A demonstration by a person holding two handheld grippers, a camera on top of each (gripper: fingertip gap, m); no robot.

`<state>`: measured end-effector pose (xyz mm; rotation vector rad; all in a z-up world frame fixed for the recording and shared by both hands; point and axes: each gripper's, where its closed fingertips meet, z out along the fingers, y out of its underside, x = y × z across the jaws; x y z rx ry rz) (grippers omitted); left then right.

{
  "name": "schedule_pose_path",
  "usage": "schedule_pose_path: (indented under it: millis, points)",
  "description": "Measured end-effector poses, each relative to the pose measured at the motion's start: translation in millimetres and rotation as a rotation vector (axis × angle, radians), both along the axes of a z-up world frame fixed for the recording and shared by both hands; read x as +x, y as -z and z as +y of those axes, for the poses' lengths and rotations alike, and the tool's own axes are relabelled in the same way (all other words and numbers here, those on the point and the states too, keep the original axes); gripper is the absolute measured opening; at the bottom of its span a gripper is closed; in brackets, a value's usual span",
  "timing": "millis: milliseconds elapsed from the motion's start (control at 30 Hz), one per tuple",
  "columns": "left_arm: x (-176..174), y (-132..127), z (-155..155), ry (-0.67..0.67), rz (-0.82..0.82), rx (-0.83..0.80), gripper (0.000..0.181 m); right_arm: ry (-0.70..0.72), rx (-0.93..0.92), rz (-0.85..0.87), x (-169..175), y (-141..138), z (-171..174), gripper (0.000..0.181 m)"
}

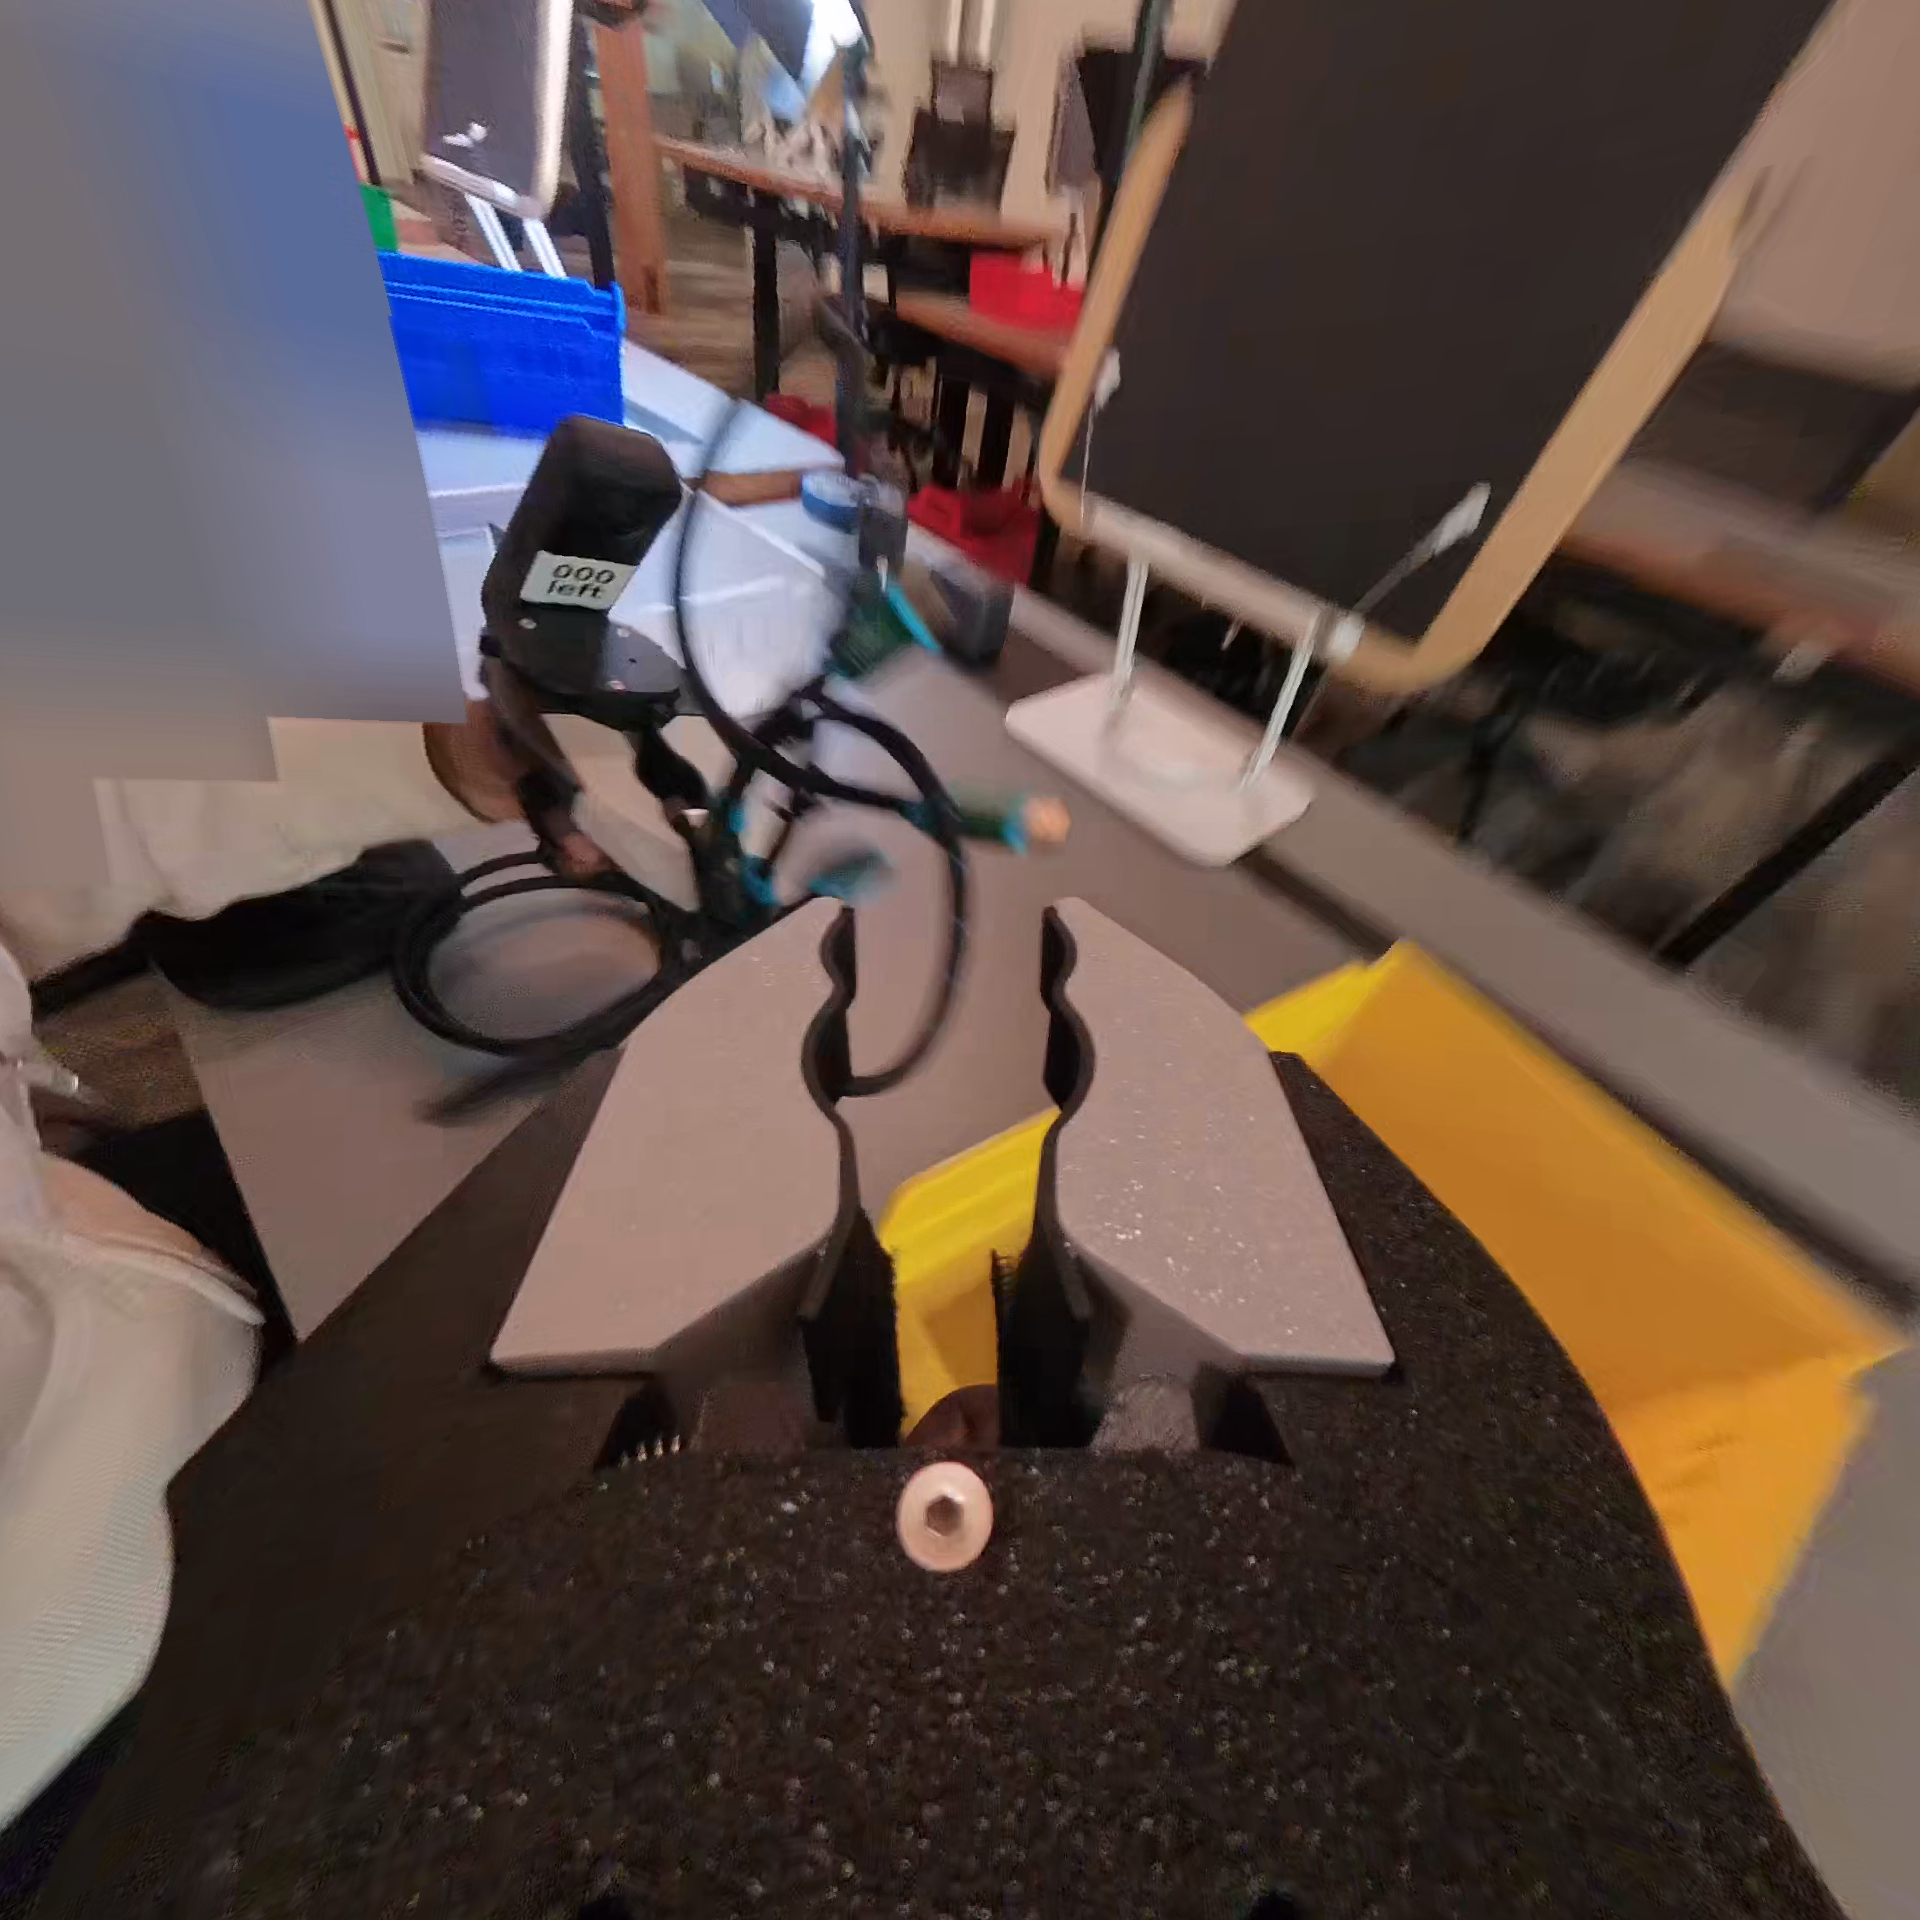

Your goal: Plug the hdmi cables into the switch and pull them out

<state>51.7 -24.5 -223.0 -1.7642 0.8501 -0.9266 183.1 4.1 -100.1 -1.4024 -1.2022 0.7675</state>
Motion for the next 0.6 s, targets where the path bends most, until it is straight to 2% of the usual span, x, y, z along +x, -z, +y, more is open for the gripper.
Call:
schedule_pose_path:
  millis: [67, 100, 200, 267, 333, 400, 500, 600]
  points:
    - [-29.5, 8.6, 17.4, -0.179, 0.35, 0.105, 0.021, -0.076, 0.199, -0.037, -2.2, -27.1, -33.0, 0.019]
    - [-42.8, 13.9, 22.4, -0.246, 0.494, 0.142, 0.021, -0.126, 0.264, -0.081, -13.0, -28.4, -50.5, 0.017]
    - [-57.9, 36.6, 22.3, -0.318, 0.74, 0.195, 0.021, -0.304, 0.272, -0.208, -70.6, 9.9, -95.9, 0.017]
    - [-52.9, 53.0, 14.7, -0.308, 0.746, 0.19, 0.021, -0.356, 0.19, -0.194, -116.1, 51.2, -110.3, 0.02]
    - [-46.2, 59.4, 5.8, -0.311, 0.683, 0.199, 0.021, -0.263, 0.165, -0.184, -146.9, 90.9, -91.7, 0.021]
    - [-47.0, 59.7, -1.1, -0.344, 0.673, 0.243, 0.021, -0.177, 0.223, -0.194, -160.9, 119.3, -68.4, 0.019]
    - [-53.1, 61.9, -5.4, -0.415, 0.765, 0.343, 0.021, -0.124, 0.529, -0.376, -167.0, 146.8, -57.0, 0.023]
    - [-52.5, 65.1, -5.8, -0.46, 0.875, 0.416, 0.021, -0.061, 0.921, -0.547, -164.2, 152.4, -47.2, 0.026]
